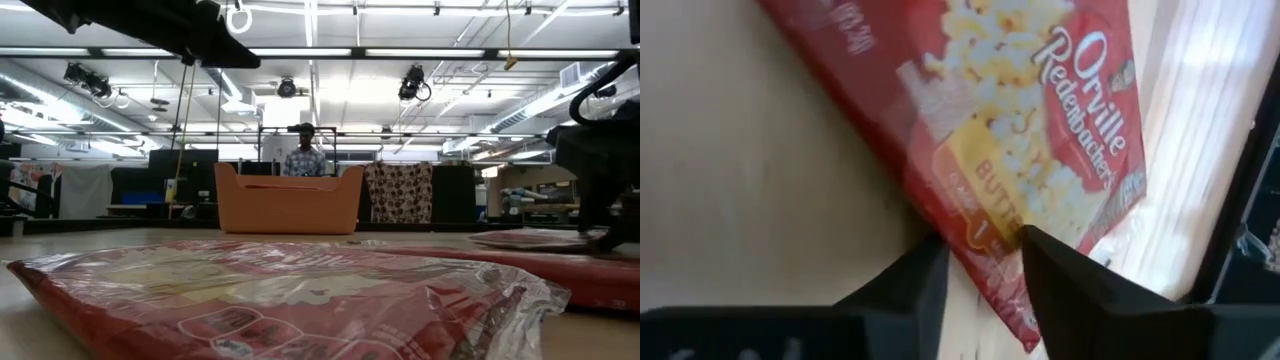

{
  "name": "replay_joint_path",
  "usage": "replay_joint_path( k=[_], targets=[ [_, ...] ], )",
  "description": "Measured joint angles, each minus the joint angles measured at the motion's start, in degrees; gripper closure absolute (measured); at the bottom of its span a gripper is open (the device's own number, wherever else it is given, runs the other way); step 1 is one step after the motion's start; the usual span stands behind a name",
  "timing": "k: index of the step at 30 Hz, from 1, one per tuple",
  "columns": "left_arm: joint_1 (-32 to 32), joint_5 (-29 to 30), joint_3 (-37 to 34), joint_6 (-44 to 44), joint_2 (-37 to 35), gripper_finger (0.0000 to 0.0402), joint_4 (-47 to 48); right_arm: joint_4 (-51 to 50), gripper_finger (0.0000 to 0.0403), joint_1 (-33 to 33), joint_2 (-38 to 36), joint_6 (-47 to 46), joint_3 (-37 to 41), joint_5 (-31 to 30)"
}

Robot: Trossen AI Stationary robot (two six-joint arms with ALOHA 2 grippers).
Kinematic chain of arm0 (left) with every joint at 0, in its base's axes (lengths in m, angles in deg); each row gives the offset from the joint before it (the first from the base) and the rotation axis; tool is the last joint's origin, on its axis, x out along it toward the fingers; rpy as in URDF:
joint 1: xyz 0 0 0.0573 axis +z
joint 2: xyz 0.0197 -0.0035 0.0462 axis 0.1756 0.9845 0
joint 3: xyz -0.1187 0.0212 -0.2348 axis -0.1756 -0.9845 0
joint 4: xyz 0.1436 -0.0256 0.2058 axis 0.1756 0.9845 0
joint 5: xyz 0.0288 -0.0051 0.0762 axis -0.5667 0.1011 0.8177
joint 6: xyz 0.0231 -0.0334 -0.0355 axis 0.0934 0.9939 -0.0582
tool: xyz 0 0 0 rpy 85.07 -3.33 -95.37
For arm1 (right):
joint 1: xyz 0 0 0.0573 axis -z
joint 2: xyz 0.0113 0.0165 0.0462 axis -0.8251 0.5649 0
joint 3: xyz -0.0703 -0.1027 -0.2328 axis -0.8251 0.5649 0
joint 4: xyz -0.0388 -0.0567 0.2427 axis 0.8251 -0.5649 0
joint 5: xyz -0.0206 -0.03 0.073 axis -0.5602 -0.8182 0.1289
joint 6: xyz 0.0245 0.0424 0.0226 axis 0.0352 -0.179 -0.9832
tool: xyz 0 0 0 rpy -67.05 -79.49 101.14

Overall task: Sort popcorn bags into baskets
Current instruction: Put the red popcorn bag into the orange bin

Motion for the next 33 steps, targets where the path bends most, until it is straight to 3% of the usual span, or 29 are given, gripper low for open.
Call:
replay_joint_path(
  k=[10,19,28,33],
  targets=[
    [-0.85,-0.01,0.00,3.97,0.00,0.0272,3.69,2.58,0.0394,1.04,0.02,4.11,-0.02,-0.31],
    [-3.37,-0.02,0.00,6.03,0.00,0.0272,6.97,1.33,0.0397,4.85,0.04,8.47,-5.70,-2.47],
    [-3.41,-0.03,0.00,6.04,0.00,0.0272,7.71,-0.11,0.0399,13.17,0.04,22.20,-20.46,-10.16],
    [-3.87,-0.02,0.00,6.38,0.00,0.0272,9.00,-0.99,0.0400,17.13,0.04,26.16,-30.13,-9.81]
  ],
)
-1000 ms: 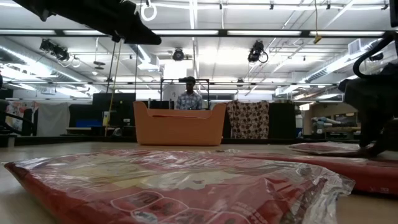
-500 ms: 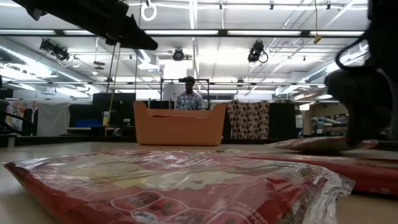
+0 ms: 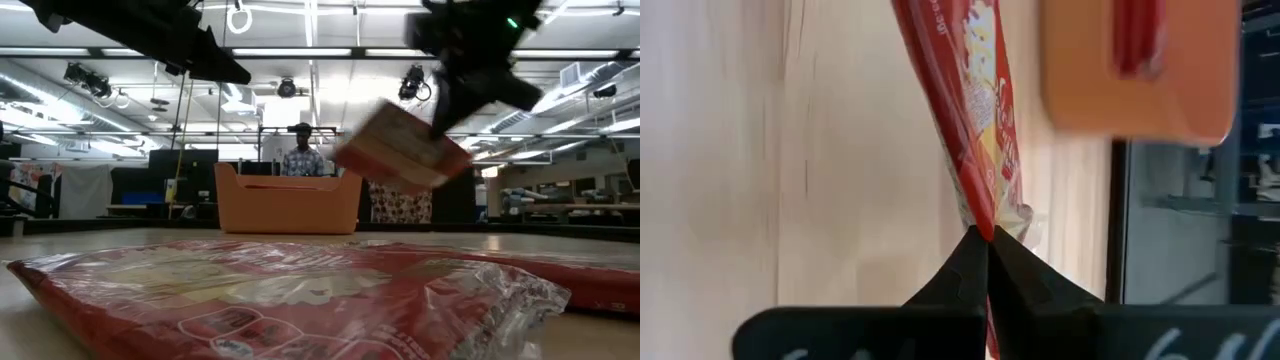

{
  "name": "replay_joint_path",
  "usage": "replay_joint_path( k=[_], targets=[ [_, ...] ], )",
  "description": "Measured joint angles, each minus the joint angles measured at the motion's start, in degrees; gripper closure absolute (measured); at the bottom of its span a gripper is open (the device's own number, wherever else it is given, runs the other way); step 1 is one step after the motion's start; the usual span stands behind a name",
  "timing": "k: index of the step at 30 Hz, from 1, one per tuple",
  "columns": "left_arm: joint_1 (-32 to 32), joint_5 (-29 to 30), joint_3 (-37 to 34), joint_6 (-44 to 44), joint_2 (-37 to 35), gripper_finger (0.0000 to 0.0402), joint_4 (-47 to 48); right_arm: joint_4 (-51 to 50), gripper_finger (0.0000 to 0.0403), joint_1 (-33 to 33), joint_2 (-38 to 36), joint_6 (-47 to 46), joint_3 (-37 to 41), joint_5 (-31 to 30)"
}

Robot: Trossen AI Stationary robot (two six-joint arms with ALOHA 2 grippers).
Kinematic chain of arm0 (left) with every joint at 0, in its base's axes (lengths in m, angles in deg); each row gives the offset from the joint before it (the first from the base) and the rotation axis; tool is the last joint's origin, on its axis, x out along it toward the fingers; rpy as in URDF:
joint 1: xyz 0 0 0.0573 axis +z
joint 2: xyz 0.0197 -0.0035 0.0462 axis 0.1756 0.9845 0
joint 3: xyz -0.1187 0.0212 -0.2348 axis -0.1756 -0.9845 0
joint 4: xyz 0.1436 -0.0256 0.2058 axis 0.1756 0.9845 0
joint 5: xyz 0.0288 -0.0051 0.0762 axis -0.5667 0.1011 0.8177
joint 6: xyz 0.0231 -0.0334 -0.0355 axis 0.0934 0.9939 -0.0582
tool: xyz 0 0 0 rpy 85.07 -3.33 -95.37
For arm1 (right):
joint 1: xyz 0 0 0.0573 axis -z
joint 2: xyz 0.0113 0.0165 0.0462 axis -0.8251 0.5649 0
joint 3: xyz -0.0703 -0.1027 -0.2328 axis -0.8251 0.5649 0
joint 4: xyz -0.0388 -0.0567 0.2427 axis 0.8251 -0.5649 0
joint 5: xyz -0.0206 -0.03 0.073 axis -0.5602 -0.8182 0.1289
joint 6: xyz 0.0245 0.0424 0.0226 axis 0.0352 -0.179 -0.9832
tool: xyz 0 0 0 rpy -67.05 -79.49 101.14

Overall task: Sort popcorn bags into baskets
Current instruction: Put the red popcorn bag into the orange bin

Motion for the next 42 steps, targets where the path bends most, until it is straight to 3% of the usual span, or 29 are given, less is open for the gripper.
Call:
replay_joint_path(
  k=[9,17,25,31,42],
  targets=[
    [0.00,0.01,0.00,1.11,0.00,0.0272,1.42,3.27,0.0400,8.54,-0.02,5.49,-13.80,3.18],
    [-4.64,0.00,-0.36,1.38,-4.59,0.0272,4.95,22.94,0.0400,17.96,-0.02,17.36,-15.11,12.69],
    [-7.65,0.02,-7.84,0.02,-12.99,0.0272,-2.01,31.92,0.0400,23.60,0.20,21.35,-15.11,15.98],
    [-7.13,0.02,-13.01,-0.33,-21.23,0.0272,-3.25,35.94,0.0400,25.67,5.70,26.13,-16.52,16.42],
    [-6.53,0.48,-19.42,-0.45,-35.37,0.0272,-3.65,31.47,0.0400,33.76,20.91,27.93,-31.26,16.23]
  ],
)
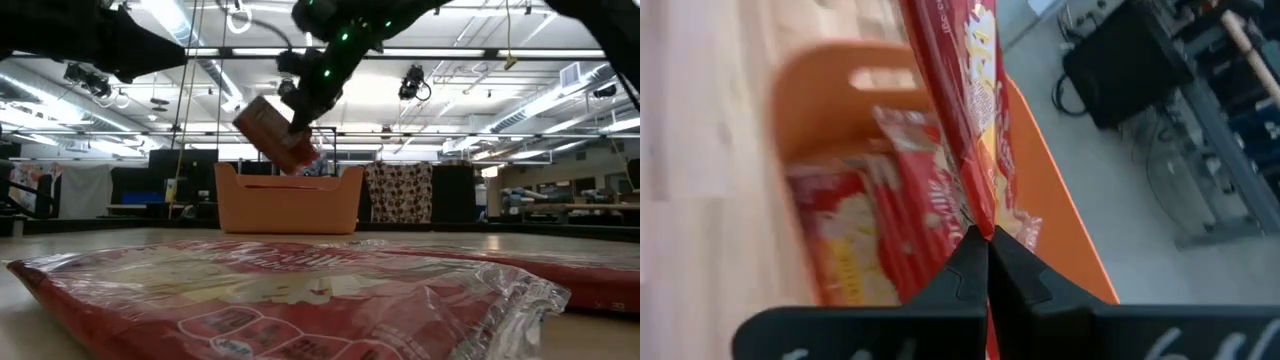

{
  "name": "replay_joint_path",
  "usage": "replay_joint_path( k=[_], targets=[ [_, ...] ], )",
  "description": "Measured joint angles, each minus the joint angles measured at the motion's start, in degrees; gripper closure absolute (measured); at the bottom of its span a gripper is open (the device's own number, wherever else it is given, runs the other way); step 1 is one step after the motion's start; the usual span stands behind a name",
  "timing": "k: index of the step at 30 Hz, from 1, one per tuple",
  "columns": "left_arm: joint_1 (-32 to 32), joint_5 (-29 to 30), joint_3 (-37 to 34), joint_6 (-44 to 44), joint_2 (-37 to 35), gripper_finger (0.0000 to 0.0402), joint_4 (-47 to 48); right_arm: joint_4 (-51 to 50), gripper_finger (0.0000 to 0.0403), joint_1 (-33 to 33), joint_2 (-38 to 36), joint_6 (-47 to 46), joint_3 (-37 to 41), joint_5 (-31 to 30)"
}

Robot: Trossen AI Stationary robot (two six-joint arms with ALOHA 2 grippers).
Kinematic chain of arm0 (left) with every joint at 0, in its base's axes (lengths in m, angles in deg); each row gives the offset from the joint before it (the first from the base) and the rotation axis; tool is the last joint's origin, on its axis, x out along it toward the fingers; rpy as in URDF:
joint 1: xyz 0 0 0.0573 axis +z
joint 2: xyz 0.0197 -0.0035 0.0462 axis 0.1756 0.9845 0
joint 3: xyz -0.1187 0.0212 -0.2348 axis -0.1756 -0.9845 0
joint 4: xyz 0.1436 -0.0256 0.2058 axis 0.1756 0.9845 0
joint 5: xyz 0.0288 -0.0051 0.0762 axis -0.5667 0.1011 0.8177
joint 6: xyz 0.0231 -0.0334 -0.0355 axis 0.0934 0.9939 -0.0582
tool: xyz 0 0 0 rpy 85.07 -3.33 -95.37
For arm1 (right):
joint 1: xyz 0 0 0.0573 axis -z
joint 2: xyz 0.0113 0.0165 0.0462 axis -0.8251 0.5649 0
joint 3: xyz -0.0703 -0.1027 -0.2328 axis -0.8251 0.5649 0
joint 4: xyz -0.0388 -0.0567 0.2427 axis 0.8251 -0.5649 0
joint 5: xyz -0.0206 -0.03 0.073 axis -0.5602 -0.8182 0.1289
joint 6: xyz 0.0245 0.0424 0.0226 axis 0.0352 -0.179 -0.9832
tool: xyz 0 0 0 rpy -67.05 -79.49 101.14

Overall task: Sort popcorn bags into baskets
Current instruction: Put the red popcorn bag into the orange bin

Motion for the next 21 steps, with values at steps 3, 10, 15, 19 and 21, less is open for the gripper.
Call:
replay_joint_path(
  k=[3,10,15,19,21],
  targets=[
    [0.02,0.77,-0.34,0.08,-2.13,0.0272,0.49,-2.54,0.0400,1.98,3.75,-0.03,-4.06,-0.02],
    [0.02,1.05,-0.34,0.94,-2.55,0.0272,0.87,-8.45,0.0379,4.33,11.00,-1.07,-11.41,0.00],
    [0.02,1.05,-0.34,1.12,-2.55,0.0272,0.87,-12.86,0.0328,4.17,13.76,-1.42,-14.62,-0.09],
    [0.02,1.05,-0.34,1.12,-2.55,0.0272,0.85,-18.15,0.0293,2.97,12.72,-2.44,-16.51,0.17],
    [0.02,1.05,-0.34,1.10,-2.55,0.0272,0.85,-20.12,0.0282,1.64,10.70,-2.49,-16.54,0.23]
  ],
)
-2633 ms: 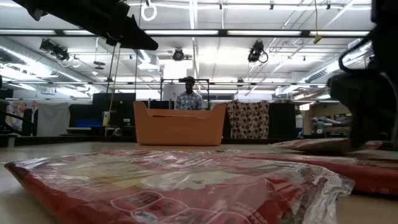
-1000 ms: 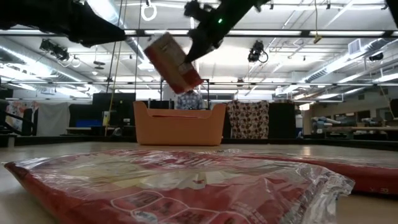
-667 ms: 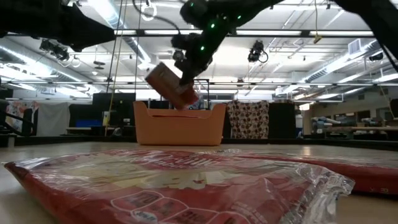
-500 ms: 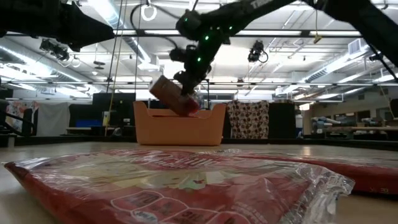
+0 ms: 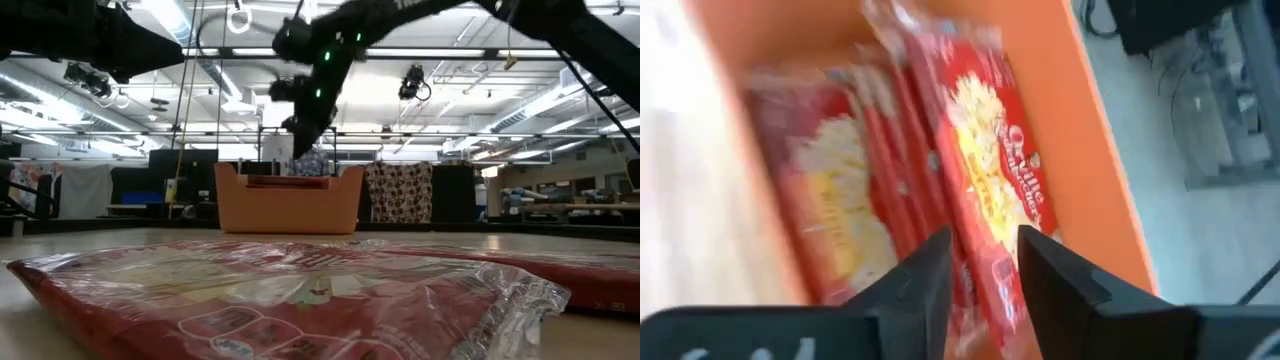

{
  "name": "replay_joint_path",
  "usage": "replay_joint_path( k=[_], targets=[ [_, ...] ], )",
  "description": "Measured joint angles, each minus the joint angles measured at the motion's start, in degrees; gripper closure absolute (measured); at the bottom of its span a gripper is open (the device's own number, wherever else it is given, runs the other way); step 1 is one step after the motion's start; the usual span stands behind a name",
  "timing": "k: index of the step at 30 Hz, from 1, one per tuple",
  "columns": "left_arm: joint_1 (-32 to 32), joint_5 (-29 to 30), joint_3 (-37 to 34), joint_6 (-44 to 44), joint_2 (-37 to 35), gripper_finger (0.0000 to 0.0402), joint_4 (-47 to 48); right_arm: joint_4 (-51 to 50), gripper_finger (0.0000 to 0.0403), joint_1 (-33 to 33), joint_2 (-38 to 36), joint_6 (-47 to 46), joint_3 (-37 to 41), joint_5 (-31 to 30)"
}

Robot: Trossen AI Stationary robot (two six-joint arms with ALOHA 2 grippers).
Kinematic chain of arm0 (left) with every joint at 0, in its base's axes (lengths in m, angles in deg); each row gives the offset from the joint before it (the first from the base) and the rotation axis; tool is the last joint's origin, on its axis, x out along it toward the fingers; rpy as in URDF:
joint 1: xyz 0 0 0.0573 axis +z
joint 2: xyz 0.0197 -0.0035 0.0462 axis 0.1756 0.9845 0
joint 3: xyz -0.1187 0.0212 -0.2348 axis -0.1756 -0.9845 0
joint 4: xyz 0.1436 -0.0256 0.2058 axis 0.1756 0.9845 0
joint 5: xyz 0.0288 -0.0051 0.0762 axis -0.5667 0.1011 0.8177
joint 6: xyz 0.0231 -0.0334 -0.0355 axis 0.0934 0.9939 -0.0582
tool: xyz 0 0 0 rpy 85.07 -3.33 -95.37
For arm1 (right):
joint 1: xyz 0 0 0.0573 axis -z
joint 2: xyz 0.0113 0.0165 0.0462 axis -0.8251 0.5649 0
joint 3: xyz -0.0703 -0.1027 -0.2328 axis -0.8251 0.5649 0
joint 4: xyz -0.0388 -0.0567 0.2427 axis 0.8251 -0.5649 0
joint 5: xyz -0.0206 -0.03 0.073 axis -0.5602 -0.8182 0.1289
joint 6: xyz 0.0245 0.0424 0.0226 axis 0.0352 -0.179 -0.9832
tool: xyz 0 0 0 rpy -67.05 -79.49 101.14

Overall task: Sort popcorn bags into baskets
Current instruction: Put the red popcorn bag into the orange bin

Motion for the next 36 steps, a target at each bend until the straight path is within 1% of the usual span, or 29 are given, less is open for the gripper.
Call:
replay_joint_path(
  k=[2,3,6,7,8,10,12,18,22,28,30,33,36],
  targets=[
    [0.00,0.00,0.00,0.01,0.02,0.0272,0.00,-2.29,0.0276,-1.61,-2.24,-0.02,-0.07,2.78],
    [0.00,0.00,0.00,0.00,0.01,0.0272,0.00,-4.07,0.0275,-2.52,-3.34,-0.45,-0.09,5.50],
    [-0.15,0.00,0.00,0.07,0.02,0.0272,0.09,-8.79,0.0274,-5.33,-5.74,-4.35,-0.09,16.48],
    [-0.20,0.00,0.00,0.30,0.02,0.0272,0.28,-10.36,0.0274,-6.54,-6.12,-5.82,-0.09,19.47],
    [-0.20,0.00,0.00,0.43,0.02,0.0272,0.52,-11.92,0.0274,-7.98,-6.41,-7.04,-0.09,20.98],
    [-0.20,0.00,0.00,0.50,0.02,0.0272,0.75,-15.48,0.0275,-11.36,-6.55,-8.33,-0.09,20.65],
    [-0.20,0.00,0.00,1.07,0.02,0.0272,0.94,-18.77,0.0275,-14.96,-6.55,-8.75,0.38,18.56],
    [-0.20,-0.01,0.00,2.68,0.02,0.0272,1.94,-21.57,0.0276,-24.48,-6.62,-10.81,6.55,17.93],
    [-0.20,-0.02,0.02,3.90,0.04,0.0272,3.52,-19.44,0.0276,-29.29,-6.62,-13.00,11.04,19.25],
    [-0.20,-0.01,0.02,3.91,0.03,0.0272,4.02,-11.80,0.0276,-34.58,-6.62,-17.06,18.90,28.25],
    [-0.20,0.00,0.02,3.91,0.04,0.0272,4.02,-10.50,0.0276,-35.91,-6.62,-19.36,21.77,29.84],
    [-0.20,-0.01,0.02,3.93,0.04,0.0272,4.02,-9.10,0.0276,-37.76,-6.60,-21.12,25.46,30.06],
    [-0.20,-0.01,0.02,3.96,0.04,0.0272,4.00,-8.09,0.0276,-39.32,-6.60,-21.71,28.36,28.11]
  ],
)
